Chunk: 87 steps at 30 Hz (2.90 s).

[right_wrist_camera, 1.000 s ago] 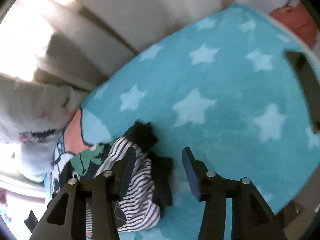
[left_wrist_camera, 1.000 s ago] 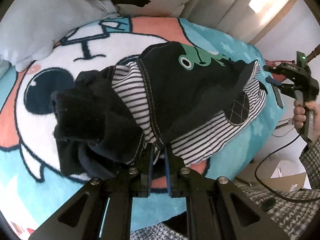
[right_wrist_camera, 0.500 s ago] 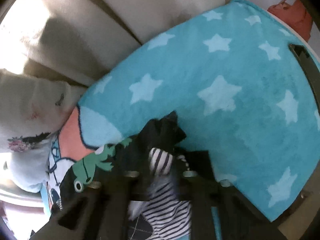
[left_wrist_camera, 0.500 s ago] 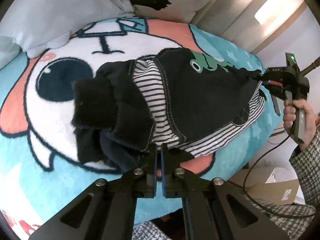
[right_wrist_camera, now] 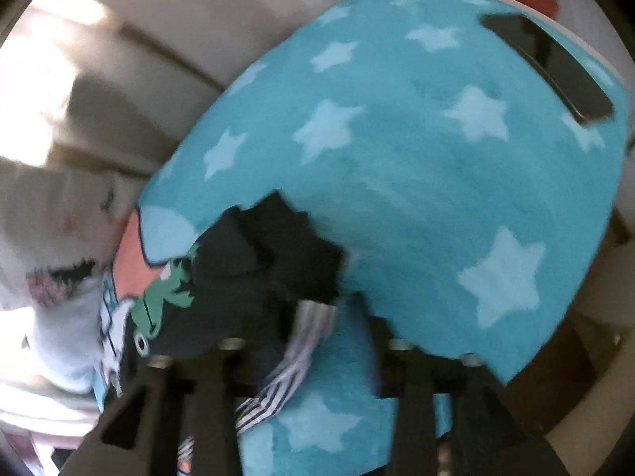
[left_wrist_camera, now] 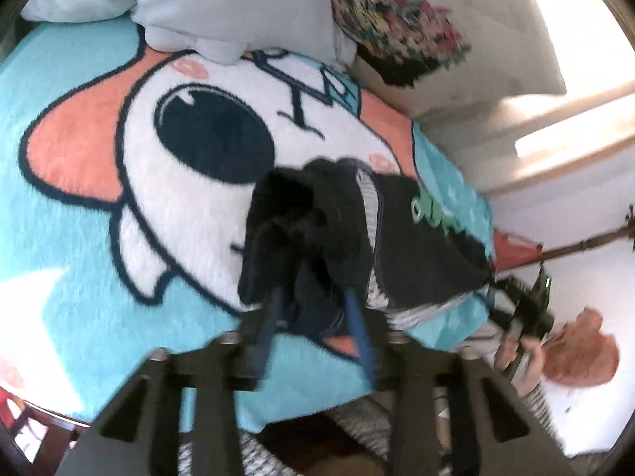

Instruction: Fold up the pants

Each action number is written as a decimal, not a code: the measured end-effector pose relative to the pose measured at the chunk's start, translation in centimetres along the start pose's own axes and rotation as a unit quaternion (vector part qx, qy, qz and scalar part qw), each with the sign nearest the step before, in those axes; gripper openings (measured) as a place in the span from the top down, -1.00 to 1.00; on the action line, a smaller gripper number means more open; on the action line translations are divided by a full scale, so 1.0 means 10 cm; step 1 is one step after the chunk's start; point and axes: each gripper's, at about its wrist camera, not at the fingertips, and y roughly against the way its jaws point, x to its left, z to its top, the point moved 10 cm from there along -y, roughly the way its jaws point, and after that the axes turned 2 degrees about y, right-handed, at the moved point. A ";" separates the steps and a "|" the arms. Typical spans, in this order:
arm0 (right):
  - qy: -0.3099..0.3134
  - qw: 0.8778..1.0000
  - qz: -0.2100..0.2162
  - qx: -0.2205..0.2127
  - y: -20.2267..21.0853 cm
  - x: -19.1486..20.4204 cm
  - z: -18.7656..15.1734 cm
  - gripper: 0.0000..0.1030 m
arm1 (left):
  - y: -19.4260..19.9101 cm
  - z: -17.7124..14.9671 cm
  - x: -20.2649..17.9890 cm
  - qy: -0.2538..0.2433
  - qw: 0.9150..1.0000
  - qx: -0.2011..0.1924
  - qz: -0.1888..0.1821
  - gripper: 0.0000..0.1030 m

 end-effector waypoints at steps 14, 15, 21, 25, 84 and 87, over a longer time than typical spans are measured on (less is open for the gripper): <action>-0.010 1.000 -0.010 -0.026 0.24 -0.09 -0.19 -0.11 | -0.35 0.06 0.01 0.016 0.995 0.048 0.080 0.79; -0.008 1.000 -0.012 -0.027 0.25 -0.10 -0.20 -0.11 | -0.33 0.00 0.04 0.019 0.995 0.052 0.080 0.80; 0.009 1.000 -0.014 -0.023 0.28 -0.05 -0.30 -0.10 | -0.41 -0.20 0.31 0.066 0.993 0.078 0.067 0.81; 0.021 0.999 0.026 -0.006 0.19 0.16 -0.42 -0.11 | -0.34 -0.13 0.31 0.076 0.994 0.072 0.035 0.81; 0.092 0.996 0.003 0.021 0.52 0.56 -0.72 0.44 | 0.50 -0.13 -0.10 -0.058 0.997 0.015 -0.057 0.31; 0.118 0.993 0.007 0.005 0.50 0.78 -0.55 0.44 | 0.37 -0.03 -0.41 -0.089 0.995 0.008 -0.047 0.09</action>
